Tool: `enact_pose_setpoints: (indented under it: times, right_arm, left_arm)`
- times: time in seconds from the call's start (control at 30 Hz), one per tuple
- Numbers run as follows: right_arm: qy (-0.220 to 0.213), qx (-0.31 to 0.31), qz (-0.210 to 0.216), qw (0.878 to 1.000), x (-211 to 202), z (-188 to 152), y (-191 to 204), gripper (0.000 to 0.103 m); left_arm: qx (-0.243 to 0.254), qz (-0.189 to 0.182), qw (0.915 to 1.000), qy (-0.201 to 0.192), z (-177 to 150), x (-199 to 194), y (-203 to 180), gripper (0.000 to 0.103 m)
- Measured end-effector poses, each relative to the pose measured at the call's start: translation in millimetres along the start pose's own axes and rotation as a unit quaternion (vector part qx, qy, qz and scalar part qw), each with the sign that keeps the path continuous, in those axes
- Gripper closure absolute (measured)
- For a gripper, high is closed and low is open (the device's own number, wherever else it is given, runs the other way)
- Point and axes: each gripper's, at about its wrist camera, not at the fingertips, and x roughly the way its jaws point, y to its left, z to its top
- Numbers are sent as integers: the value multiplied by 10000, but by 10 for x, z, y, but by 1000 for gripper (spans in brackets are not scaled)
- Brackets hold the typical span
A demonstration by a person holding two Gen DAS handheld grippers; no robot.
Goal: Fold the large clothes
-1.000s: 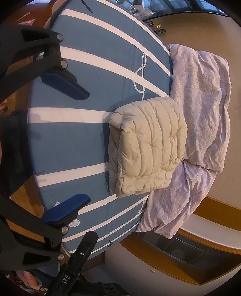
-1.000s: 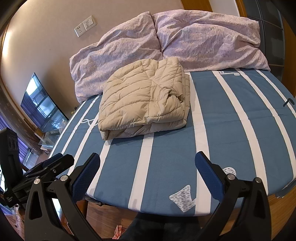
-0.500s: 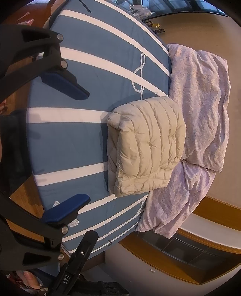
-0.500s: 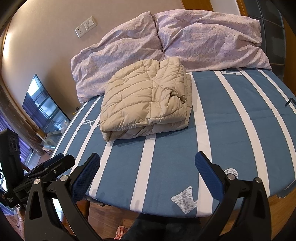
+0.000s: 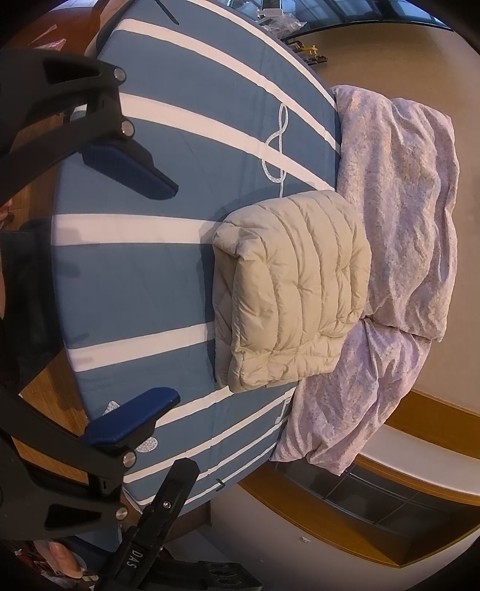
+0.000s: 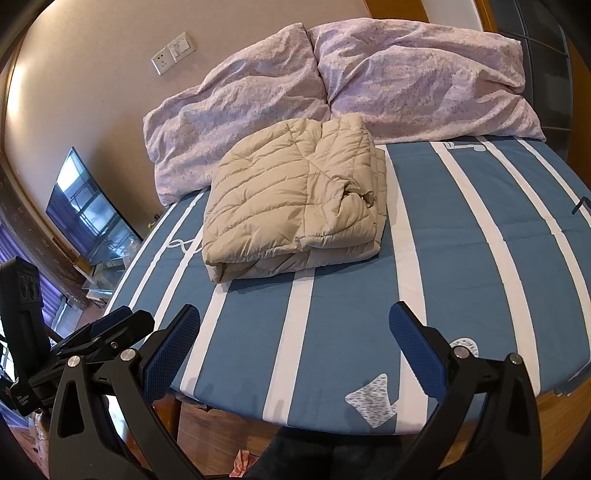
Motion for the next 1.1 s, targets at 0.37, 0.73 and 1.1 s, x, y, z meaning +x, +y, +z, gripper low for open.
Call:
enact_pose_setpoints:
  times: [0.37, 0.73, 1.1]
  right_arm:
    - [18, 41, 24, 10000, 13, 6, -10, 1]
    - [36, 53, 27, 10000, 31, -3, -30, 1]
    - [32, 56, 18, 10000, 39, 1, -41, 1]
  left_arm:
    - [76, -53, 10000, 25, 36, 18, -18, 2]
    - [67, -43, 10000, 21, 44, 30, -21, 2]
    - [76, -59, 10000, 10, 48, 33, -15, 2]
